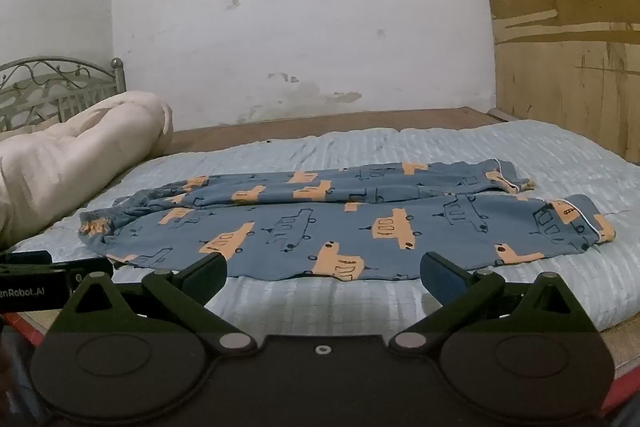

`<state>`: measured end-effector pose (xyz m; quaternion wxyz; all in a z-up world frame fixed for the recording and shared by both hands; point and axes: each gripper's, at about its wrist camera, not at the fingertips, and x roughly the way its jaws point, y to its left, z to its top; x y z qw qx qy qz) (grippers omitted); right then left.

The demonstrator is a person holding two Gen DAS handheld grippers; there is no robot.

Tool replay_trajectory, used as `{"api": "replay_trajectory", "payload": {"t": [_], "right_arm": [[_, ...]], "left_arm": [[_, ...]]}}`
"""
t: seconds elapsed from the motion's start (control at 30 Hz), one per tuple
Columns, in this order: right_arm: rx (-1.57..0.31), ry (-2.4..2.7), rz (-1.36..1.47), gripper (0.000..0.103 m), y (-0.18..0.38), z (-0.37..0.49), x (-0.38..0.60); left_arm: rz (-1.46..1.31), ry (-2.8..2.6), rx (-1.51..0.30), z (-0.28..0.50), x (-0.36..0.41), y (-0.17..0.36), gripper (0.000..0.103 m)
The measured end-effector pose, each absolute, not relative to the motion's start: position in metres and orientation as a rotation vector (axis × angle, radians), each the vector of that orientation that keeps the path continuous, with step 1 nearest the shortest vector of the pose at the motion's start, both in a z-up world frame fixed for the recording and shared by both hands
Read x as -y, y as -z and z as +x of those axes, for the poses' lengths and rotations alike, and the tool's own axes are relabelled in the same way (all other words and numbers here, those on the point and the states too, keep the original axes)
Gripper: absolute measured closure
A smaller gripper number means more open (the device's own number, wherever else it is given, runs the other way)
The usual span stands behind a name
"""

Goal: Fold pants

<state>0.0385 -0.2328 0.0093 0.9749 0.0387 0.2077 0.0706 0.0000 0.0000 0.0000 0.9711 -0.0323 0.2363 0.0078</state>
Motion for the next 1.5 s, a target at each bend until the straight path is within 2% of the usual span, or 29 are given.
{"api": "replay_trajectory", "payload": {"t": [1.5], "right_arm": [[-0.431, -0.137, 0.089, 0.001, -0.008, 0.041, 0.234]], "left_arm": [[-0.06, -0.014, -0.503, 0.003, 0.001, 0.005, 0.001]]}}
